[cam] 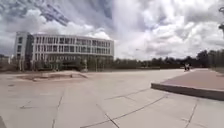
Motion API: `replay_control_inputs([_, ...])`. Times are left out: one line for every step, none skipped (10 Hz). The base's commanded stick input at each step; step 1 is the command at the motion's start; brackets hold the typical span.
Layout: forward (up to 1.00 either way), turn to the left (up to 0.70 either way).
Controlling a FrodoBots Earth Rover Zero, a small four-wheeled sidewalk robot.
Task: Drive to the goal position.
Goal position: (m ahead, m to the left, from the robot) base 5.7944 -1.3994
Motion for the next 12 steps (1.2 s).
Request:
replay_control_inputs([0.7,0.03])
replay_control_inputs([0.7,0.06])
replay_control_inputs([0.7,0.04])
replay_control_inputs([0.7,0.09])
replay_control_inputs([0.7,0.0])
replay_control_inputs([0.7,0.0])
replay_control_inputs([0.7,0.0])
replay_control_inputs([0.7,0.0])
replay_control_inputs([0.7,0.0])
replay_control_inputs([0.7,0.0])
replay_control_inputs([0.7,0.0])
replay_control_inputs([0.7,0.0])
